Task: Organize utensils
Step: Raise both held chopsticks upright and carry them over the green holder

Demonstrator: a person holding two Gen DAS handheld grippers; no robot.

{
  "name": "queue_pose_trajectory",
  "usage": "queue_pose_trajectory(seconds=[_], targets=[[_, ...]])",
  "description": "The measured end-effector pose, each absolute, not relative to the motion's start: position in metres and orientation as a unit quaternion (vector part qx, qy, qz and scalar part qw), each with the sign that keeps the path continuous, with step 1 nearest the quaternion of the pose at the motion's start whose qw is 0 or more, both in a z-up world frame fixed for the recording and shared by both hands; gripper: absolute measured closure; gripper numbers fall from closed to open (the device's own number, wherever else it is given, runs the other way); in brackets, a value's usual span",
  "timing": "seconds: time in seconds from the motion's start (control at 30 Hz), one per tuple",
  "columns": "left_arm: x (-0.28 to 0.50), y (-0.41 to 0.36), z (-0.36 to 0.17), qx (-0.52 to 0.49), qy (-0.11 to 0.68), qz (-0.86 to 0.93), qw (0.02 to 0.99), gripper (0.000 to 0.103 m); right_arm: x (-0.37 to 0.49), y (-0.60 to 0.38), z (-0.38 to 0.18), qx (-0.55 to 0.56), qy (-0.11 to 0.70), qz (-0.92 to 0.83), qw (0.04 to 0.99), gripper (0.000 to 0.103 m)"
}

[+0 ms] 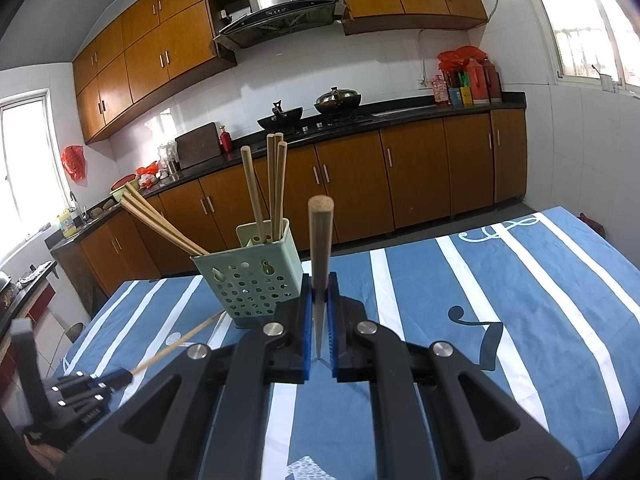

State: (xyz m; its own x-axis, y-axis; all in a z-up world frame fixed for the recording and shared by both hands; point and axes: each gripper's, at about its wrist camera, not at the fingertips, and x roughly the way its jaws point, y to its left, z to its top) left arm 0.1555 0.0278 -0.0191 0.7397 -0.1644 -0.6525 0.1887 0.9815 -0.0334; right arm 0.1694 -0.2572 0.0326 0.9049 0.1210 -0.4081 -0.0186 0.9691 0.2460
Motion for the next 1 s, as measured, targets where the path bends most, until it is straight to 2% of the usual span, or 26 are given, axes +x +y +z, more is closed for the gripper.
queue_pose_trajectory(seconds=[0.43, 0.87, 1.0], targets=[[0.149, 0.034, 0.029, -0.005, 0.273, -0.091, 0.958, 0.096, 0.165, -0.259, 0.038, 0.118, 0.204, 0.038, 0.971, 0.095], [0.152, 0.028, 0.051, -0.002, 0.251, -0.098, 0.963, 0.096, 0.166, -0.257, 0.042, 0.109, 0.204, 0.041, 0.972, 0.095], [0.148, 0.026, 0.064, 0.002, 0.242, -0.109, 0.964, 0.096, 0.160, -0.256, 0.059, 0.099, 0.187, 0.053, 0.976, 0.095]])
